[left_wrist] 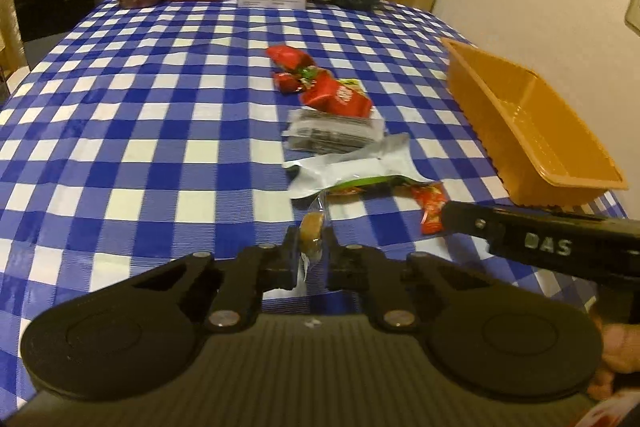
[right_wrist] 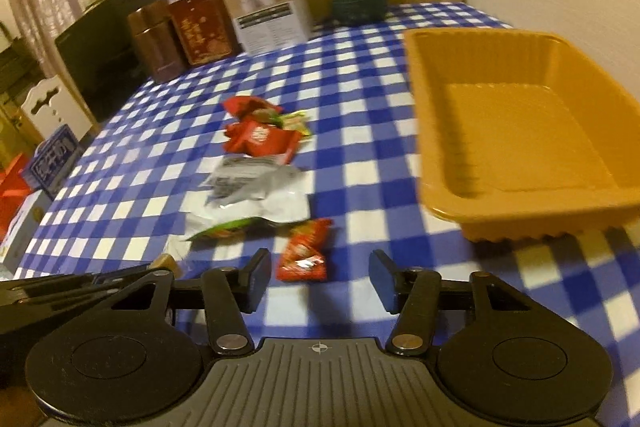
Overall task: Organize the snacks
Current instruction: 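Reach the right gripper to the small red candy and close on it, then carry the red candy into the orange tray and open the right gripper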
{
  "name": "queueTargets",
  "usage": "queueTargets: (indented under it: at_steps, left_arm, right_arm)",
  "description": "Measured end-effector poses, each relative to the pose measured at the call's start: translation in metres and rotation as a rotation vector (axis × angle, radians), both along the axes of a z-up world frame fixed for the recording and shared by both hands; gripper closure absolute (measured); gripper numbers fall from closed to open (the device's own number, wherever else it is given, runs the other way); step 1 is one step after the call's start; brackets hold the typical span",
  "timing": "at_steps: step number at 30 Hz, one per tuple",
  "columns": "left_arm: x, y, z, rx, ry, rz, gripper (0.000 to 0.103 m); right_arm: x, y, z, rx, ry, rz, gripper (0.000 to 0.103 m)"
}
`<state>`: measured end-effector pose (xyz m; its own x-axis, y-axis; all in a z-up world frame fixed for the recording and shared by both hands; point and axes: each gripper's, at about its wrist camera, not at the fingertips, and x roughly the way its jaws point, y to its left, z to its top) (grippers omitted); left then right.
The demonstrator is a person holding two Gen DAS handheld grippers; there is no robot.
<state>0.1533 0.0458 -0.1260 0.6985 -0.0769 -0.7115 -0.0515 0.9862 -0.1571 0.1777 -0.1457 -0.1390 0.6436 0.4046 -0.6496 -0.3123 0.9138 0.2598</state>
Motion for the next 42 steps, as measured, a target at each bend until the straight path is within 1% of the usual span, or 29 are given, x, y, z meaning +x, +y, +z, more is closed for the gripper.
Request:
queueTargets:
  at_steps: [3,8,9,10,16,26,34,42]
  left_arm:
    - [-0.001,0.005,0.000,-0.019,-0.005,0.014,0.093]
    - [-0.001,0.009,0.001,-0.037,-0.011,0.020,0.093]
    - [-0.002,0.009,0.001,-0.039,-0.011,0.020,0.093]
    - [-0.002,0.010,0.001,-0.043,-0.011,0.021,0.093]
    - [-0.005,0.009,0.006,-0.055,-0.019,0.020,0.093]
    - [-0.014,-0.005,0.032,-0.048,-0.060,-0.005,0.093]
    - [-0.014,-0.029,0.054,-0.053,-0.077,-0.045,0.093]
    - [0.002,-0.068,0.067,-0.071,-0.089,-0.120,0.093]
  right_arm:
    - [0.008,0.016,-0.003,-0.035,-0.023,0.007,0.056]
    - [0.019,0.036,-0.015,-0.133,-0.034,0.028,0.069]
    - [0.019,0.038,-0.016,-0.150,-0.039,0.029,0.074]
    - [0.019,0.039,-0.017,-0.168,-0.045,0.029,0.075]
    - [0.014,0.038,-0.014,-0.185,-0.060,0.023,0.077]
    - [-0.020,0.022,0.017,-0.137,-0.105,-0.003,0.078]
    - [-0.033,-0.014,0.056,-0.080,-0.159,-0.061,0.078]
    - [-0.027,-0.061,0.075,-0.079,-0.181,-0.141,0.078]
